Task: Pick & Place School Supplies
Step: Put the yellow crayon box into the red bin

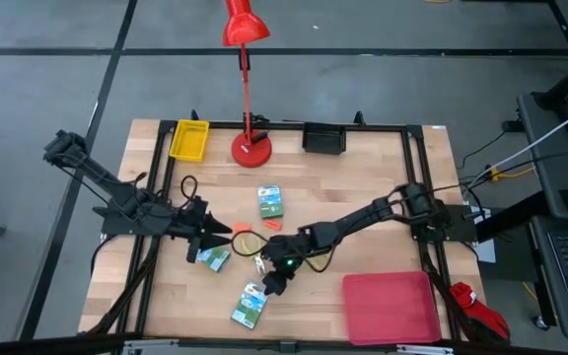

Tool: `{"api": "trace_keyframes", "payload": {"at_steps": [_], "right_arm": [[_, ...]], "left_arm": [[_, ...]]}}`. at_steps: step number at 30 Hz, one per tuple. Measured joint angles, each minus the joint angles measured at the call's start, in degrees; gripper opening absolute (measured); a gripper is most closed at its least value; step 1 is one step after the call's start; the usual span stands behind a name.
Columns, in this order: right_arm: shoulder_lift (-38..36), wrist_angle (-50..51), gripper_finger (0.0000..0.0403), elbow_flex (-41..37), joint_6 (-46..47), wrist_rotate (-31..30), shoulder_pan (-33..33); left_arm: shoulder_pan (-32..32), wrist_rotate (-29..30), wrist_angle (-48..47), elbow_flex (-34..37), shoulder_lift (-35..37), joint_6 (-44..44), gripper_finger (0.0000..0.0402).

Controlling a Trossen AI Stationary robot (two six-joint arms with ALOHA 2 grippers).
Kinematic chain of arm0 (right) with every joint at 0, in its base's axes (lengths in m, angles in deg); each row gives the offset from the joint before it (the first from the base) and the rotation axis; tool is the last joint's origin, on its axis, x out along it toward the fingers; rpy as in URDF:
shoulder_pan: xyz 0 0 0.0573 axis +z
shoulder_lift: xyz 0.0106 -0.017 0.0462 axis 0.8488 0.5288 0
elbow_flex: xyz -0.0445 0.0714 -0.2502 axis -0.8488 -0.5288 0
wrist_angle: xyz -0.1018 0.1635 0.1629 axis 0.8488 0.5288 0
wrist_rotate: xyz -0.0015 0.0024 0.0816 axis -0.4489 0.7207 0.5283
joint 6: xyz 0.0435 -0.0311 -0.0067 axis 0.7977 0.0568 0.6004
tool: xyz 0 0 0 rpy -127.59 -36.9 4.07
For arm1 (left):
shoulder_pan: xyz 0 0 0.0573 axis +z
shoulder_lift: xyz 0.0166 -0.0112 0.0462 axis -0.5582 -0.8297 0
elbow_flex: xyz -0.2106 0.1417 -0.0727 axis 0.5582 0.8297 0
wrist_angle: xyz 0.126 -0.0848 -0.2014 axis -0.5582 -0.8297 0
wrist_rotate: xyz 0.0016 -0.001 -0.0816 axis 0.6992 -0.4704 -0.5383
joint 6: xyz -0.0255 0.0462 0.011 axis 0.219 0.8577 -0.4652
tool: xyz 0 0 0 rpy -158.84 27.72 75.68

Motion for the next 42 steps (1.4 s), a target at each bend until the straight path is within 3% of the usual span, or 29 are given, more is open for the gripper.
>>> {"api": "trace_keyframes", "payload": {"at_steps": [6,14,19,27,38,42], "right_arm": [[3.78,-0.18,0.0191,4.53,-0.39,-1.36,0.82],[4.55,-0.31,0.0181,4.86,0.86,-3.91,1.23],[4.55,-0.41,0.0131,4.86,1.34,-4.64,1.23],[4.55,-0.97,0.001,4.81,-0.01,-4.56,2.33],[3.21,-0.78,0.0003,4.7,-0.44,-4.62,3.46],[-0.55,2.49,0.0002,4.7,-1.6,-5.0,2.88]], "left_arm": [[-3.29,1.74,0.06,0.0,0.75,-1.46,0.0173],[-6.5,3.69,-0.2,0.0,0.88,-2.37,0.0173],[-7.64,4.56,-0.22,0.0,0.88,-2.37,0.0173],[-9.08,5.95,-1.6,0.0,0.88,-2.58,0.0173],[-10.11,6.64,-14.5,0.02,0.91,-9.99,0.0173],[-10.11,6.69,-17.55,0.02,0.88,-11.56,0.0173]]}}
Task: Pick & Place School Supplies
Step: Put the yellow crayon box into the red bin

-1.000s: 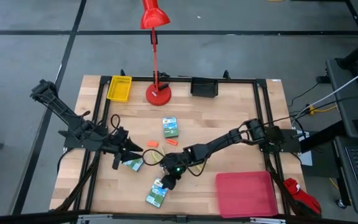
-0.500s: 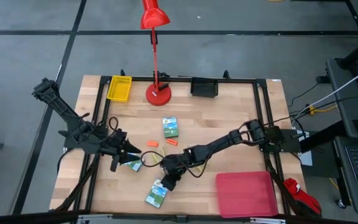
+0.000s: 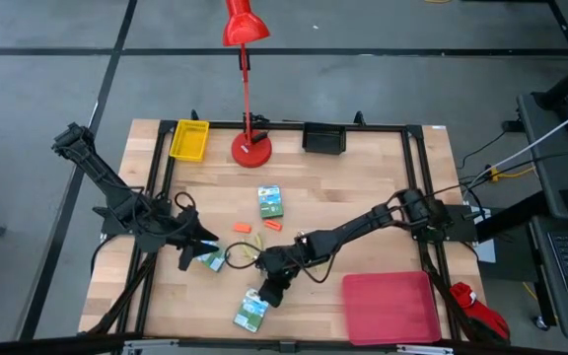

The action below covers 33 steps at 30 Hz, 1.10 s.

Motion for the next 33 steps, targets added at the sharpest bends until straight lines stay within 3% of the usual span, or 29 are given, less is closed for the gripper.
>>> {"api": "trace_keyframes", "payload": {"at_steps": [7,11,15,24,33], "right_arm": [[-12.34,19.45,0.0001,0.04,-4.85,-7.69,-0.95],[-17.99,35.27,0.0001,0.04,-5.39,-12.23,1.96],[-21.99,44.61,0.0001,0.04,-2.16,-12.96,6.2],[-30.53,54.3,0.0,0.04,18.33,-22.85,18.15],[-31.62,64.06,0.0,0.04,43.48,-27.86,32.51]], "left_arm": [[0.0,2.09,-2.8,0.0,0.0,-0.89,0.0173],[0.0,3.19,-2.91,0.0,0.0,-0.89,0.0173],[0.0,3.97,-2.86,0.0,-0.05,-1.3,0.0173],[0.02,5.47,-0.01,0.02,-1.56,-1.55,0.0173],[0.02,6.12,1.36,0.02,-4.35,-3.85,0.0173]]}}
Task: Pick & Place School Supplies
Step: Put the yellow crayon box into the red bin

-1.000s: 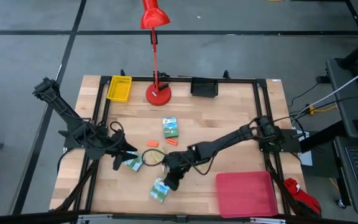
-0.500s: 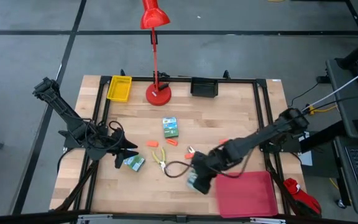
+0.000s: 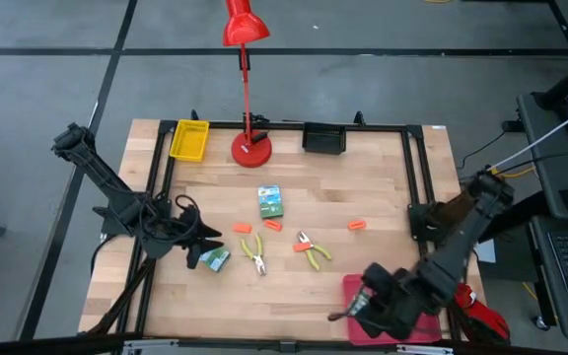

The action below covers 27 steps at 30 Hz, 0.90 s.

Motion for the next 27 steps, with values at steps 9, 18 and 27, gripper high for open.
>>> {"api": "trace_keyframes", "payload": {"at_steps": [9,18,27], "right_arm": [[-0.02,3.39,0.0009,-2.83,19.24,-1.82,8.87],[-0.02,4.05,0.0169,-4.02,24.39,-4.76,9.94],[-0.02,0.53,0.0221,-4.02,15.86,-17.08,2.53]], "left_arm": [[0.02,-0.29,4.79,0.0,-1.93,-0.47,0.0173],[0.02,-0.31,8.7,0.0,-2.53,-0.58,0.0173],[0.02,1.16,9.54,0.0,-2.53,-0.52,0.0173]]}}
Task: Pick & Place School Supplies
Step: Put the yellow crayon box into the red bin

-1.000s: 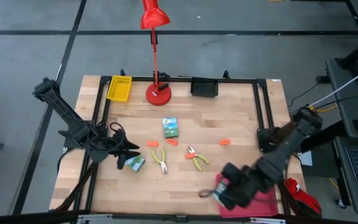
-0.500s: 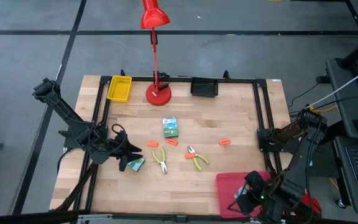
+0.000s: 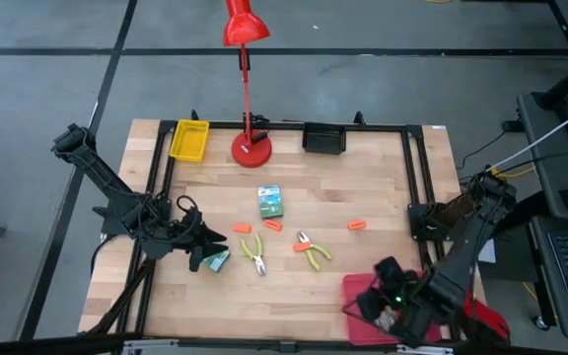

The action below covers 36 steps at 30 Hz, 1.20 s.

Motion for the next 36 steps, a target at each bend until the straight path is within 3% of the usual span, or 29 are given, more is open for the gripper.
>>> {"api": "trace_keyframes", "payload": {"at_steps": [3,6,9,12,17,21,30,36], "right_arm": [[0.0,-7.58,0.0213,0.0,-12.06,-3.91,-5.03],[0.64,-15.65,0.0202,0.07,-27.23,-2.06,-11.97],[0.86,-18.62,0.0193,0.0,-38.8,3.41,-18.54],[0.56,-18.6,0.0187,-0.03,-44.43,4.42,-22.27],[-0.37,-20.16,0.0184,0.02,-48.03,5.78,-23.96],[-0.37,-21.05,0.0184,0.02,-48.05,6.45,-24.11],[-0.37,-21.48,0.0183,0.02,-45.44,6.49,-23.45],[-0.37,-21.52,0.0183,0.02,-45.3,6.32,-23.4]], "left_arm": [[0.07,0.01,-0.55,0.0,0.0,-0.02,0.0173],[1.49,-1.71,-4.32,0.0,0.0,-3.91,0.0173],[4.88,-10.08,-10.1,0.0,0.0,-10.11,0.0173],[6.89,-19.11,-17.19,0.0,-0.03,-16.5,0.0173],[5.79,-22.88,-32.59,0.0,-0.07,-33.93,0.0173],[3.56,-20.9,-38.57,0.0,-0.04,-43.9,0.0173],[2.54,-23.21,-45.58,0.0,0.17,-49.48,0.0173],[2.54,-23.51,-43.82,2.5,0.93,-47.68,0.0173]]}}
